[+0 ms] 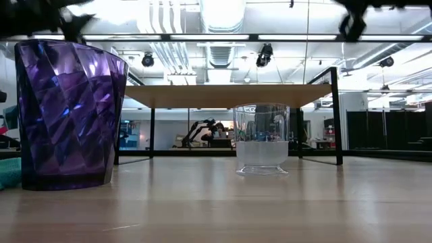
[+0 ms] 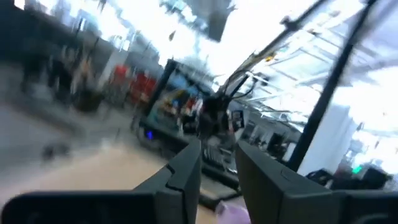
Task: Stack small to large cups/mugs on shelf
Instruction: Put the transparent mug on the shelf
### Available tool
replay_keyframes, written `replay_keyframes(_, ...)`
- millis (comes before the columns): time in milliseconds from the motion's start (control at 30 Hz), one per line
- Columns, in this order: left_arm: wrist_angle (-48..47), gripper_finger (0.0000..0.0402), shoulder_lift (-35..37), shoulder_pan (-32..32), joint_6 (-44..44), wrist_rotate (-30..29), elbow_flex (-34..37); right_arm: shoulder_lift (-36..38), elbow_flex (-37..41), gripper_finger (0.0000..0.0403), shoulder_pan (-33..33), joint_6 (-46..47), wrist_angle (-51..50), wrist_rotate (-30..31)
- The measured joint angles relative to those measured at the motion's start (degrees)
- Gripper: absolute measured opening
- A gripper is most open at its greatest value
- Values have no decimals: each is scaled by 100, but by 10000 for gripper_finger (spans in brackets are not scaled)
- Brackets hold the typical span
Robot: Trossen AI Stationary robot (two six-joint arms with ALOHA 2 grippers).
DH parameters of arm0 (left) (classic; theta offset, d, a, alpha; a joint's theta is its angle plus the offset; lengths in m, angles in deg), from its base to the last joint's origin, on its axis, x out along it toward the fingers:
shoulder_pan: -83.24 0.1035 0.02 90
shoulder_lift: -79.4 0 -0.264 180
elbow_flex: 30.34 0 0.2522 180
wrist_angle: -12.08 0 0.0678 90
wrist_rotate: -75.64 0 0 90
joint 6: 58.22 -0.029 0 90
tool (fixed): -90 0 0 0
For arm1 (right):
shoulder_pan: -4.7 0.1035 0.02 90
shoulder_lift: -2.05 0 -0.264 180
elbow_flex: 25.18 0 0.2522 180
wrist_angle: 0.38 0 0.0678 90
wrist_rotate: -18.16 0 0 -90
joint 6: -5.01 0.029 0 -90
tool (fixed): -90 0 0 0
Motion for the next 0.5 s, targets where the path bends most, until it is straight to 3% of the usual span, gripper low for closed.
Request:
replay_keyframes(233, -2208, 53, -1191, 0, -2047, 2, -2576, -1326, -2286, 61, 0, -574, -1571, -440)
replay_keyframes(400, -3953, 38, -2478, 0, -2551, -6, -4209, -2023, -3731, 61, 0, -1502, -3601, -430)
replay_keyframes(500, -4140, 36, -3120, 0, -2569, -8, -4835, -2412, -4420, 60, 0, -1645, -4794, -425)
